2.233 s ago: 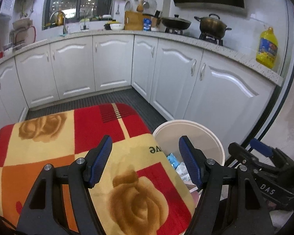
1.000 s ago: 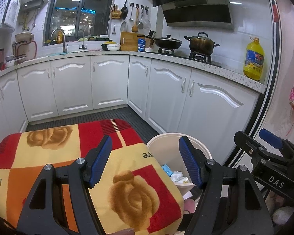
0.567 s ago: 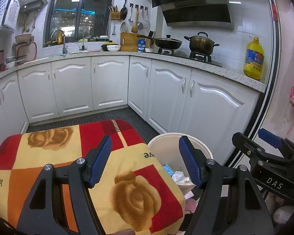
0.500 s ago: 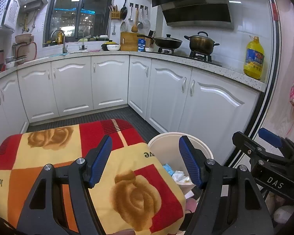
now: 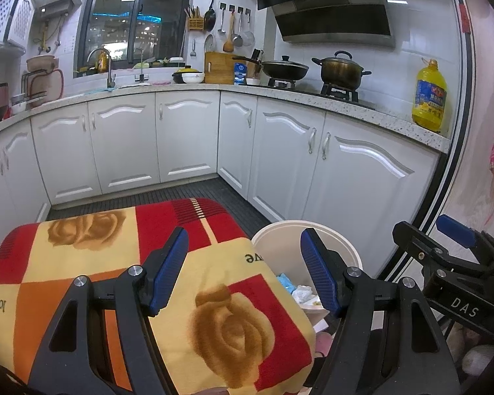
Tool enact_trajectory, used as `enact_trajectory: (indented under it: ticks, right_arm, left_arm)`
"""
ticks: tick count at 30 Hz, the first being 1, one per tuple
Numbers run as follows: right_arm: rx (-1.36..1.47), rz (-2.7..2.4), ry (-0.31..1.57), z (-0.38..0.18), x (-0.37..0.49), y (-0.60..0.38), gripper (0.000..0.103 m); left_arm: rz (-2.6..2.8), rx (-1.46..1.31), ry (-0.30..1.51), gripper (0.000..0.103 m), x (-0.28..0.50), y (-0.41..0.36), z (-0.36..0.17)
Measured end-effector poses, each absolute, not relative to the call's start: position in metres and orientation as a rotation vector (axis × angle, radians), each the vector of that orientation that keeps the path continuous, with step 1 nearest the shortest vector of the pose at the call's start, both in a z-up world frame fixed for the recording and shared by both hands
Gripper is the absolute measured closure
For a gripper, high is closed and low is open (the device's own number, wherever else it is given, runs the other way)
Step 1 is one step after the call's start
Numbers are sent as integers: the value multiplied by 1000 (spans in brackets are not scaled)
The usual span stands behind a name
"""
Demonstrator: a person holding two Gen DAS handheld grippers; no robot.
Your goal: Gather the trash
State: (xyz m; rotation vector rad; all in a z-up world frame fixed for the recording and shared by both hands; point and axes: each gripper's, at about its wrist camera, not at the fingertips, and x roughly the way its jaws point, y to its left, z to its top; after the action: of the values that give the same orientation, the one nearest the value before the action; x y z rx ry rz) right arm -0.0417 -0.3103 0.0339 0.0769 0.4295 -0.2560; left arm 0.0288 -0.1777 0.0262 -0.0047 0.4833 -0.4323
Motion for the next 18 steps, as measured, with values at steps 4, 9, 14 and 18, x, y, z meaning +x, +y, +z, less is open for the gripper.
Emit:
enact_trajectory:
  ticks: [4,9,14,18]
  right_arm:
    - [75,-257,427,33,-41,-311,14]
    - [77,-257,423,31,-42,-311,14]
    - [76,-258,421,31,-42,-311,14]
    - [80,-258,415,32,-43,-310,14]
  left_arm:
    - [-430,-4,481,33,29,-178,26]
    - [-427,-5,478,33,29,-177,26]
    - [-429,-7,479,33,29,-176,25]
    - [-428,-7,480,33,27,-177,25]
